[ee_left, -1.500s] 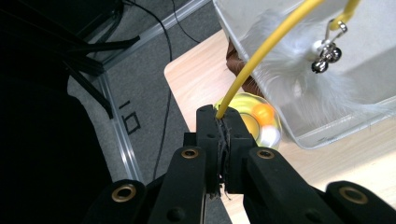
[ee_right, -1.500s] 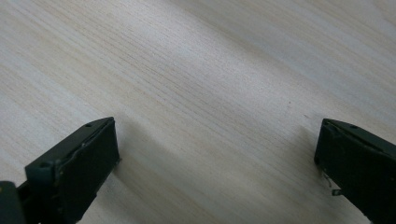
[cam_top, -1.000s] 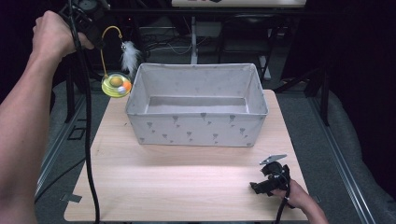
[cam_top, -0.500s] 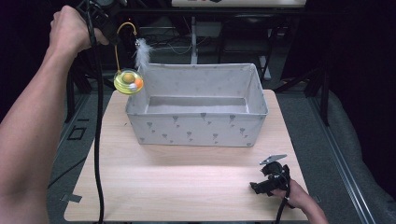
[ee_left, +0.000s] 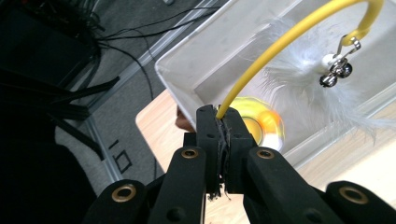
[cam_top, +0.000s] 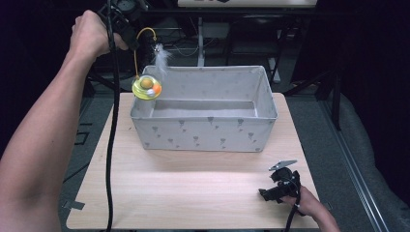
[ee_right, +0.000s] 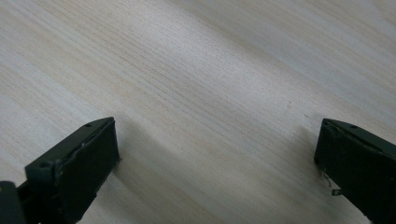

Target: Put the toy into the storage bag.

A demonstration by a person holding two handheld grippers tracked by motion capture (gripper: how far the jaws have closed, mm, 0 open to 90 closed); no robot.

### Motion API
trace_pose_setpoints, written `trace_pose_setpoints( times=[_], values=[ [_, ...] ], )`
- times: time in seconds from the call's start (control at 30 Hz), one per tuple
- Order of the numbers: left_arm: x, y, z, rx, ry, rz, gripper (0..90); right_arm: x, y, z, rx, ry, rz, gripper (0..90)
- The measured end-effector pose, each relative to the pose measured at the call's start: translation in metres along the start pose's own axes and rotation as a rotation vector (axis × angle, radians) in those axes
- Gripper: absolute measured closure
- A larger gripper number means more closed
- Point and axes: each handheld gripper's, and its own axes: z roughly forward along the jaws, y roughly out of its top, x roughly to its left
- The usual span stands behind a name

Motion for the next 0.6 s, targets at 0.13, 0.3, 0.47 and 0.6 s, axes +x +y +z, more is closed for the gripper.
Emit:
trace_pose_setpoints(
  times=[0.13, 0.3, 0.47, 0.6],
  values=[
    [-0.007, 0.001, 0.008, 0.003, -0.022, 0.021, 88.3, 0.0, 0.0, 0.0, -0.001, 0.0, -0.002, 0.0],
    [-0.015, 0.001, 0.015, -0.001, -0.035, 0.038, 88.4, 0.0, 0.0, 0.0, 0.001, 0.001, 0.0, 0.0],
    [-0.024, 0.0, 0.025, 0.003, -0.054, 0.054, 88.4, 0.001, 0.0, 0.0, 0.003, 0.001, 0.002, 0.0],
    [-0.029, -0.003, 0.035, 0.004, -0.065, 0.061, 88.4, 0.001, 0.0, 0.0, 0.006, 0.001, 0.001, 0.0]
  ],
)
